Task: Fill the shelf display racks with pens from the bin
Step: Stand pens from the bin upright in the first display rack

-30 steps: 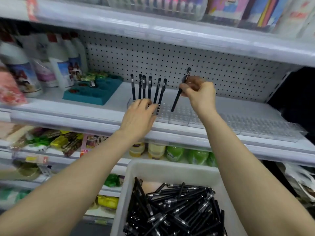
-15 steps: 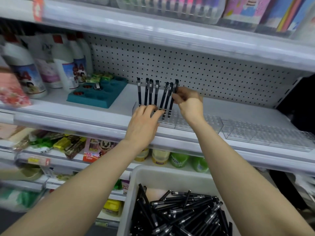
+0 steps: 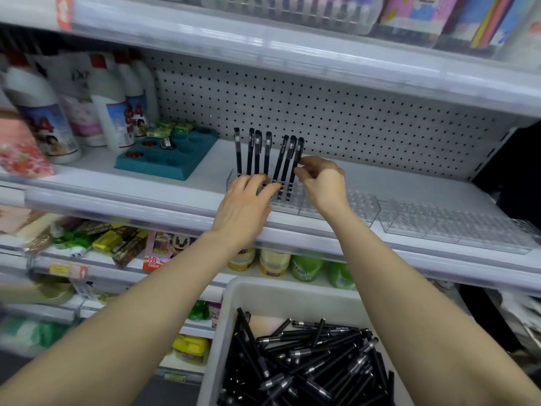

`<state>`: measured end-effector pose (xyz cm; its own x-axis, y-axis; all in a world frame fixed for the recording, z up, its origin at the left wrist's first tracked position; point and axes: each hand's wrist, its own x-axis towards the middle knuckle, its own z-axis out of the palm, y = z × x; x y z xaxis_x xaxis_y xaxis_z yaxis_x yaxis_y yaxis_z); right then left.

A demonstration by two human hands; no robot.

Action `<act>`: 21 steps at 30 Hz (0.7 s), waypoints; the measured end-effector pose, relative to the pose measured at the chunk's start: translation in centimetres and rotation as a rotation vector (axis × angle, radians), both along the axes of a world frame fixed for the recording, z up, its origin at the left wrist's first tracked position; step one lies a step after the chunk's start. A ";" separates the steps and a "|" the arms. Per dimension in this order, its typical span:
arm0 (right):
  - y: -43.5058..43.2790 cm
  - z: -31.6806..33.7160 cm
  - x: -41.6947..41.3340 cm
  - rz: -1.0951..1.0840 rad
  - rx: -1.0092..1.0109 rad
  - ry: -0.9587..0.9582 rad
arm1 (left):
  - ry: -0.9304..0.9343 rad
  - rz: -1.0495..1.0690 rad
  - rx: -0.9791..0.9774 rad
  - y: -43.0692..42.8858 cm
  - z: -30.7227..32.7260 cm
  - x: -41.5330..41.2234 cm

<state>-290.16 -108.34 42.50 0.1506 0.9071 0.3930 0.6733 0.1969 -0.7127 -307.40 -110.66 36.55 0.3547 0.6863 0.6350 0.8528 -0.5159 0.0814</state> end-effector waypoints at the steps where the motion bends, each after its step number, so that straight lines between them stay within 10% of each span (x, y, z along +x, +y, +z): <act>1: -0.5 0.2 0.3 -0.008 0.016 -0.008 | 0.001 -0.014 -0.027 -0.2 0.2 -0.3; 11: -10.4 -3.8 3.2 0.014 0.092 -0.087 | -0.128 -0.086 -0.115 -7.9 -2.8 0.7; 21: -17.6 -14.3 3.6 0.267 -0.417 -0.309 | 0.032 0.057 -0.289 -12.6 -10.3 2.3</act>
<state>-286.56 -125.97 28.20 -0.1691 0.9855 -0.0163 0.8281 0.1331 -0.5445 -305.05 -123.22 26.24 0.3270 0.8565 0.3993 0.8843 -0.4264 0.1904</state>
